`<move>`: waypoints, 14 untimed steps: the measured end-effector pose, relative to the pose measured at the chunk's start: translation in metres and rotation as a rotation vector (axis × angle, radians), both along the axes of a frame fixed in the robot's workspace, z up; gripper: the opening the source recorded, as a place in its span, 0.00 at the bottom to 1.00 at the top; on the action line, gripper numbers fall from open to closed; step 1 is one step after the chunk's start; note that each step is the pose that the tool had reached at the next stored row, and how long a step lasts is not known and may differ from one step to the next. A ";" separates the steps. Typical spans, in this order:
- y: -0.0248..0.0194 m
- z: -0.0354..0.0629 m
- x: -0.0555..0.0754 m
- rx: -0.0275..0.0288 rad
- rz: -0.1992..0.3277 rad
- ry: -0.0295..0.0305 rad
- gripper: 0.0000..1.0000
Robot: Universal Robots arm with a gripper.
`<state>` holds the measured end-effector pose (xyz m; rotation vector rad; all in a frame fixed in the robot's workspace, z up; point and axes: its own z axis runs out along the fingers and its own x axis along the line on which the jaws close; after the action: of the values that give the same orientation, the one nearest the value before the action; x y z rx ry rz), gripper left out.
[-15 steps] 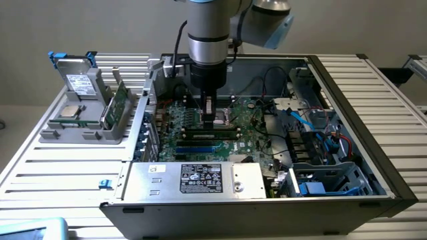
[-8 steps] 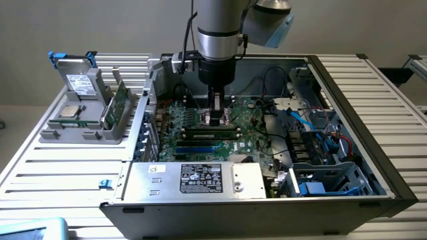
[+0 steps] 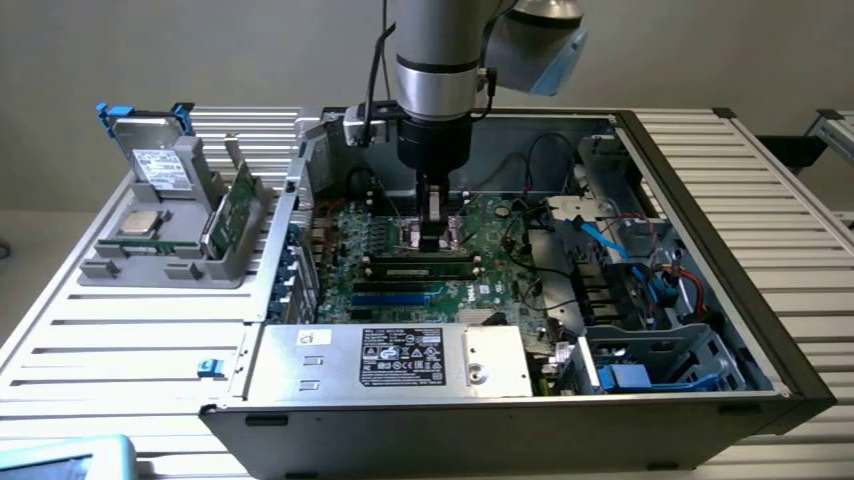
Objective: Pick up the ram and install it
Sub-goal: 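Press down the ram until it locks into place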
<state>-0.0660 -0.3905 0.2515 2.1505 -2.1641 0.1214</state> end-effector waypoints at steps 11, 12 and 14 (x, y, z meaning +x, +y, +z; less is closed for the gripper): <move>0.0000 0.0000 0.000 0.0000 -0.132 -0.0003 0.11; 0.0000 -0.0001 0.000 0.0000 -0.145 -0.0004 0.11; 0.0000 -0.0001 0.000 0.0000 -0.167 -0.0005 0.11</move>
<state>-0.0660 -0.3905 0.2514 1.9584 -2.3322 0.1100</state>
